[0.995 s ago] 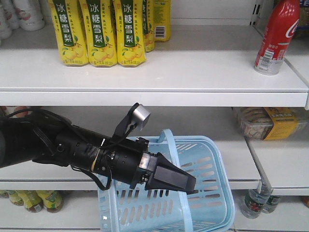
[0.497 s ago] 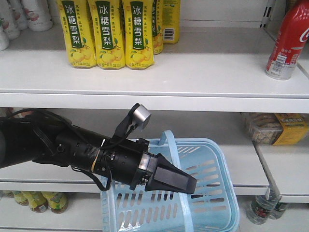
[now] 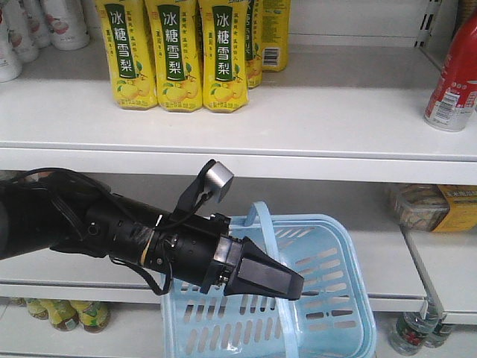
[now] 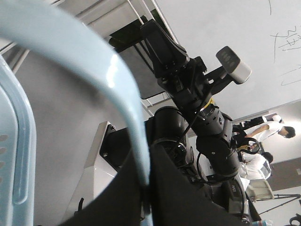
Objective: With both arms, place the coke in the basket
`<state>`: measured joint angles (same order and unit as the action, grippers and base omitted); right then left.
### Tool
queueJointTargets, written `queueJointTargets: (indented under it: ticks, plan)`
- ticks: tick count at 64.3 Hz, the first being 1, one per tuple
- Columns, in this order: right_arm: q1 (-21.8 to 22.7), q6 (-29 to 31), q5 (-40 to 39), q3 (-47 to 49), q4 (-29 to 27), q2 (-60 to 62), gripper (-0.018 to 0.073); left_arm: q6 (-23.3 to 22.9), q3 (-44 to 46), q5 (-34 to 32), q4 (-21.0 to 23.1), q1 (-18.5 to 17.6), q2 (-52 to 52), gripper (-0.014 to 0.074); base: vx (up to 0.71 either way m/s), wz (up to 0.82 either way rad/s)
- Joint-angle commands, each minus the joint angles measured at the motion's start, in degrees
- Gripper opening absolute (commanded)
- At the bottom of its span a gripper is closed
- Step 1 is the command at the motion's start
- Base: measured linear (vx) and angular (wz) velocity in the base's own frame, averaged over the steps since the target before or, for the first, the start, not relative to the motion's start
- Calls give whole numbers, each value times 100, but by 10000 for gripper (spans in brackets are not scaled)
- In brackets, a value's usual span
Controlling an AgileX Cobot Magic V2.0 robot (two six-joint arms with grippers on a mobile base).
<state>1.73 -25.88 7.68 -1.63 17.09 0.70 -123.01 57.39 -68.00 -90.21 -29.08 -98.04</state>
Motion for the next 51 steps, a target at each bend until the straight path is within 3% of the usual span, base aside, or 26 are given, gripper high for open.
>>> queueJointTargets:
  ticks: [1,51]
  plan:
    - [36,41,-402,-104,55,64,-6,20,141,-1068,459,-18,284,-5,3,4]
    - [36,41,-402,-104,55,64,-6,20,141,-1068,459,-18,284,-5,1,-1]
